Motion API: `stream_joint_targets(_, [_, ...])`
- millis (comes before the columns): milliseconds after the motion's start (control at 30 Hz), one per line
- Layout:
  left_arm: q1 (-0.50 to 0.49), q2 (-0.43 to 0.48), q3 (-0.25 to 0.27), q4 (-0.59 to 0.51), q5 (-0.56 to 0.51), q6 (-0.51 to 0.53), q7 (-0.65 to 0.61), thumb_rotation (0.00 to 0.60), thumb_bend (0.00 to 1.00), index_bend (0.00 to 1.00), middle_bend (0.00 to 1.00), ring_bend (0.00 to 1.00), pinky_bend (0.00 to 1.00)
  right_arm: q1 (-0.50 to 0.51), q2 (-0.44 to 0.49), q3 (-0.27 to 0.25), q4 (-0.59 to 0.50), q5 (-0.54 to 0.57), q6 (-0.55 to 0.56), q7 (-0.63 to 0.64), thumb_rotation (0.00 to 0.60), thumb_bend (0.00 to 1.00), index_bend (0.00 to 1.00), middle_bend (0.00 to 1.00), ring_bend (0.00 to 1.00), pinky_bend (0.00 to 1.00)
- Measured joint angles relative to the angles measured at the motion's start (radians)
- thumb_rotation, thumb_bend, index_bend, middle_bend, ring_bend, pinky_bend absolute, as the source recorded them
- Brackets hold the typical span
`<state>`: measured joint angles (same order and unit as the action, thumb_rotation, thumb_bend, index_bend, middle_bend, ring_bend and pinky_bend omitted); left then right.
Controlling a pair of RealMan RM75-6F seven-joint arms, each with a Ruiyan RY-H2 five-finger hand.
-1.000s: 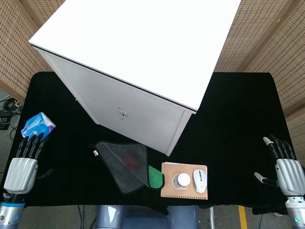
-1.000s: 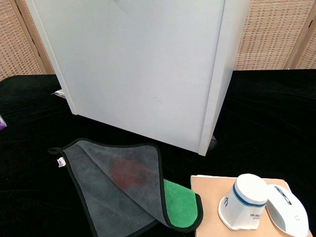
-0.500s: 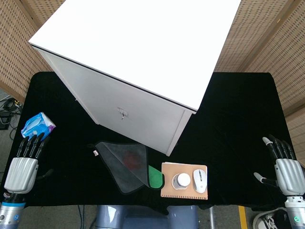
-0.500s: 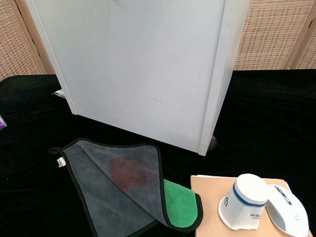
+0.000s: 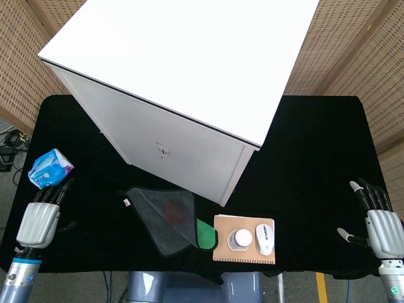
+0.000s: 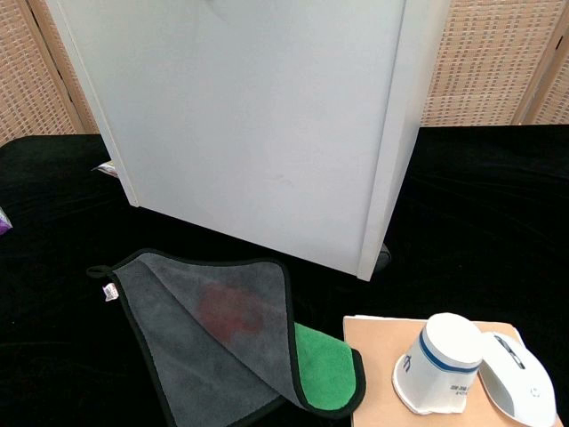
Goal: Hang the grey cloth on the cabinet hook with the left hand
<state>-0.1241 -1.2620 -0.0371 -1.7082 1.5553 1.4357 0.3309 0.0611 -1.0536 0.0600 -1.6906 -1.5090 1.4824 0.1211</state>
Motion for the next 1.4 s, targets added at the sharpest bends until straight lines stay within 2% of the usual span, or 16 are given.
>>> stream_joint_targets(67, [-0.020, -0.007, -0.002, 0.007, -0.014, -0.043, 0.010, 0.600, 0.08, 0.19, 0.60, 0.46, 0.41, -0.001, 0.003, 0.000, -0.002, -0.002, 0.002, 0.005, 0.600, 0.08, 0.00, 0.00, 0.00, 0.00])
stream_joint_targets(167, [-0.062, -0.023, -0.008, 0.019, -0.050, -0.130, 0.031, 0.600, 0.09, 0.25, 0.65, 0.49, 0.43, -0.003, 0.005, 0.000, -0.003, -0.003, 0.004, 0.010, 0.600, 0.08, 0.00, 0.00, 0.00, 0.00])
stream_joint_targets(400, [-0.182, -0.086, -0.039, 0.055, -0.188, -0.328, 0.144, 0.600, 0.09, 0.20, 0.66, 0.50, 0.43, -0.003, 0.007, 0.002, 0.000, 0.000, 0.005, 0.022, 0.600, 0.08, 0.00, 0.00, 0.00, 0.00])
stream_joint_targets(600, [-0.280, -0.158, -0.067, 0.115, -0.290, -0.432, 0.245, 0.600, 0.12, 0.19, 0.65, 0.50, 0.43, -0.003, 0.010, 0.004, 0.001, 0.004, 0.003, 0.032, 0.600, 0.08, 0.00, 0.00, 0.00, 0.00])
stream_joint_targets(800, [-0.343, -0.211, -0.077, 0.161, -0.330, -0.471, 0.315, 0.600, 0.15, 0.19, 0.66, 0.50, 0.43, -0.003, 0.012, 0.006, 0.002, 0.005, 0.005, 0.040, 0.600, 0.08, 0.00, 0.00, 0.00, 0.00])
stream_joint_targets(1067, [-0.423, -0.255, -0.080, 0.175, -0.448, -0.528, 0.423, 0.600, 0.16, 0.23, 0.66, 0.50, 0.43, -0.005, 0.015, 0.009, 0.006, 0.006, 0.009, 0.054, 0.600, 0.08, 0.00, 0.00, 0.00, 0.00])
stream_joint_targets(1400, [-0.478, -0.332, -0.055, 0.228, -0.504, -0.500, 0.507, 0.600, 0.16, 0.19, 0.66, 0.50, 0.43, -0.005, 0.015, 0.010, 0.008, 0.005, 0.010, 0.062, 0.600, 0.08, 0.00, 0.00, 0.00, 0.00])
